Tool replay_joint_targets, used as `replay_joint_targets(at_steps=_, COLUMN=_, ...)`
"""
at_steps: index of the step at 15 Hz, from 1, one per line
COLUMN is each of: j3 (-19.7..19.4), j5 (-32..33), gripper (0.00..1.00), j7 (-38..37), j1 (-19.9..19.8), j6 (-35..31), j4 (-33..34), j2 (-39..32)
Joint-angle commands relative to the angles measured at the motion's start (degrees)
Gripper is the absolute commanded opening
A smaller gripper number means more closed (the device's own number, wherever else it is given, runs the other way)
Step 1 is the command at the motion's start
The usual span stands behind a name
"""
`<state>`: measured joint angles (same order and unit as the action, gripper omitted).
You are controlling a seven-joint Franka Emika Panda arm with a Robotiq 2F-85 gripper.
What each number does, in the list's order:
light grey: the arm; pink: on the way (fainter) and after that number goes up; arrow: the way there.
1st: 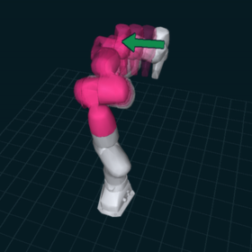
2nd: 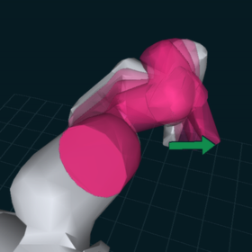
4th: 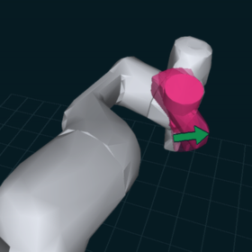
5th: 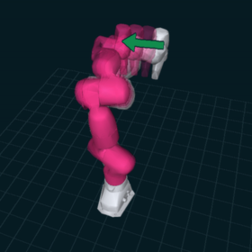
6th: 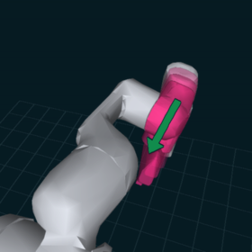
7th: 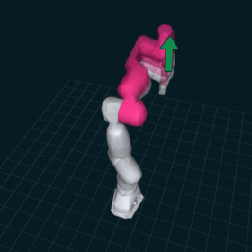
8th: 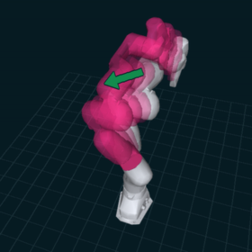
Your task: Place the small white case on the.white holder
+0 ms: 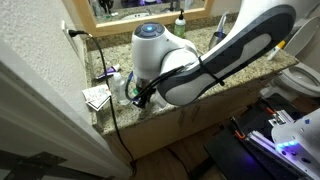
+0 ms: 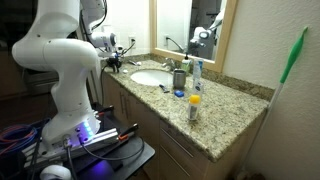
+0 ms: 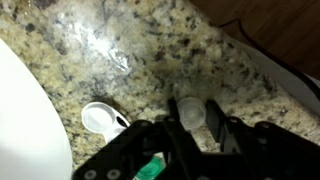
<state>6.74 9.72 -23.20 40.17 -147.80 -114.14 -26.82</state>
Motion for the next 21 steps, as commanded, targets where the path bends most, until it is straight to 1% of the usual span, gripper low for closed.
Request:
replay_joint_targets(at_steps=1, j3=0.57, j5=-0.25, gripper=0.08, j7=-0.77, j1=-1.22, j6=5.34, j4=-4.73, j2=7.03)
replay_joint_targets(at_steps=3, j3=0.48, j5=0.57, gripper=0.08, j7=-2.24, j1=-1.66, j6=8.30, j4=-6.98, j2=11.62)
replay_joint_targets(at_steps=5, j3=0.94, j5=0.79, gripper=0.08, j7=-3.52, j1=-3.12, j6=8.46, j4=-9.03, j2=15.82)
replay_joint_targets(at_steps=7, j3=2.03, j5=-0.90, gripper=0.08, j7=-4.00, j1=-5.37, j6=7.70, j4=-10.67, j2=18.64)
replay_joint_targets(at_steps=8, j3=2.93, j5=0.60, gripper=0.33, j7=-3.88, j1=-5.26, j6=8.17, j4=-6.56, j2=14.68)
replay_joint_targets(at_steps=9, j3=3.40, j5=0.46, gripper=0.33, j7=-3.91, j1=-6.29, j6=8.17, j4=-7.59, j2=16.33)
replay_joint_targets(at_steps=10, j3=3.65, j5=0.46, gripper=0.08, j7=-3.95, j1=-6.95, j6=8.06, j4=-8.51, j2=17.44)
replay_joint_targets(at_steps=11, j3=3.52, j5=1.56, gripper=0.08, j7=-4.98, j1=-7.54, j6=7.52, j4=-8.25, j2=16.18)
replay_joint_targets(at_steps=13, j3=3.93, j5=1.38, gripper=0.08, j7=-5.57, j1=-9.01, j6=3.76, j4=-8.47, j2=13.97)
replay_joint_targets(at_steps=16, j3=3.40, j5=2.12, gripper=0.08, j7=-7.48, j1=-10.11, j6=0.05, j4=-8.49, j2=10.83)
replay_joint_targets(at_steps=19, j3=2.88, j5=2.53, gripper=0.08, j7=-8.96, j1=-10.05, j6=-3.48, j4=-8.73, j2=9.00)
replay_joint_targets(at_steps=20, j3=3.30, j5=1.51, gripper=0.33, j7=-7.55, j1=-10.31, j6=-1.45, j4=-8.77, j2=9.86)
replay_joint_targets(at_steps=21, j3=3.14, j5=1.48, gripper=0.33, j7=-7.77, j1=-10.19, j6=-2.25, j4=-8.77, j2=9.28)
